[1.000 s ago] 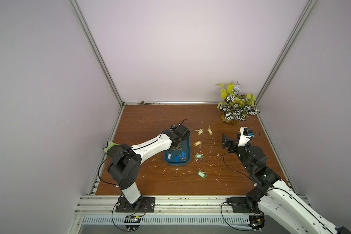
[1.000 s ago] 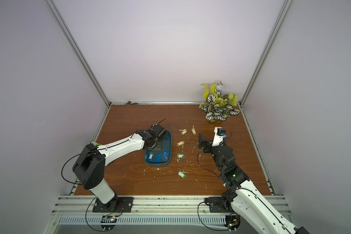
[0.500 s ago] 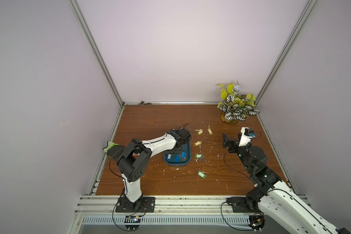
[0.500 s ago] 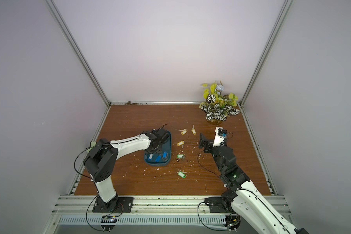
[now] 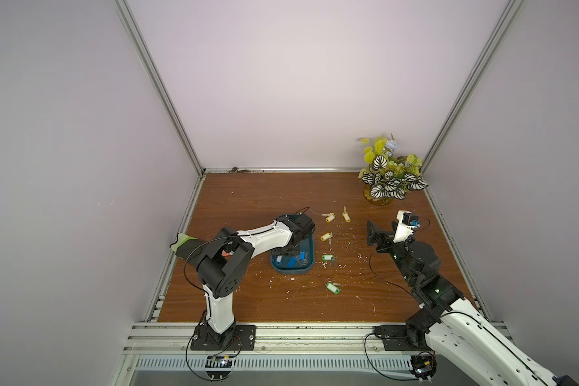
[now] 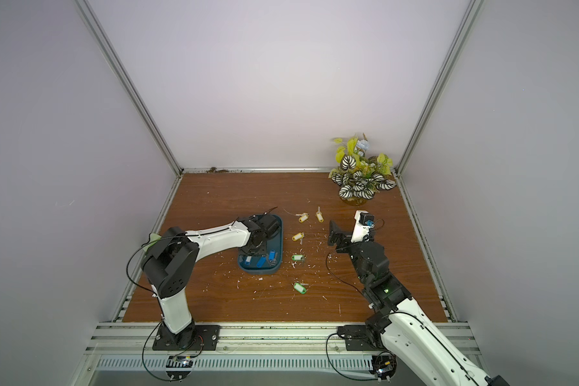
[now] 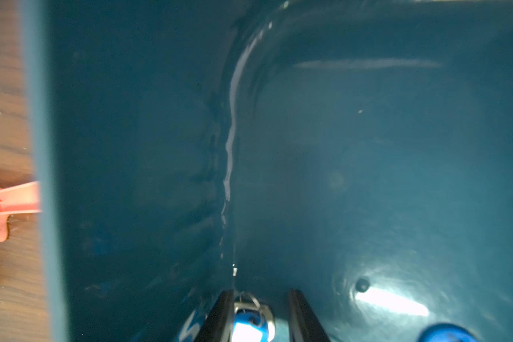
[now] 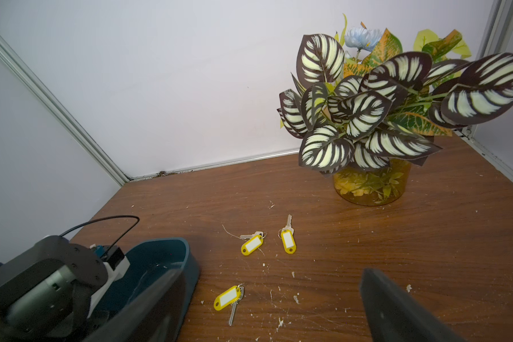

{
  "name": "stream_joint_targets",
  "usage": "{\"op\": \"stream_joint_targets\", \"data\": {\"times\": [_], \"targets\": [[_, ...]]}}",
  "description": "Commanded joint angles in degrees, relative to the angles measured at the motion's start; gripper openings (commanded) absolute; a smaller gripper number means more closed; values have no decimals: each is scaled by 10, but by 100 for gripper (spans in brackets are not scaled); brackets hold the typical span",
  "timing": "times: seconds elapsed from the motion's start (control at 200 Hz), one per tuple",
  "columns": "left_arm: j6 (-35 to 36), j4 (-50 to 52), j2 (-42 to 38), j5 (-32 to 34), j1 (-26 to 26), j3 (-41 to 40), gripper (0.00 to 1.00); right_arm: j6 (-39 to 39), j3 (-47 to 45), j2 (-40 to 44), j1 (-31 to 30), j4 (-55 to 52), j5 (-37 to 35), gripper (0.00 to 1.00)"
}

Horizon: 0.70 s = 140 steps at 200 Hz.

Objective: Take the keys out of the storage box
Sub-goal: Pick up the key from the storage box.

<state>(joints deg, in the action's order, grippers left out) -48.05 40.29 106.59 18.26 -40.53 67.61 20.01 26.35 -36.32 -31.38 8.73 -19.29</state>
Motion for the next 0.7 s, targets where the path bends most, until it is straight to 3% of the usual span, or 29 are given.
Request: {"op": "stream_joint_targets", "data": {"times": [0.0,0.696], "targets": [[-1,17,12,-5,-5,-7,33,5,-3,8,2,13,-11,99],[5,16,-5,15,-5,-19,5,8,-8,1,4,16,-11,99]]}}
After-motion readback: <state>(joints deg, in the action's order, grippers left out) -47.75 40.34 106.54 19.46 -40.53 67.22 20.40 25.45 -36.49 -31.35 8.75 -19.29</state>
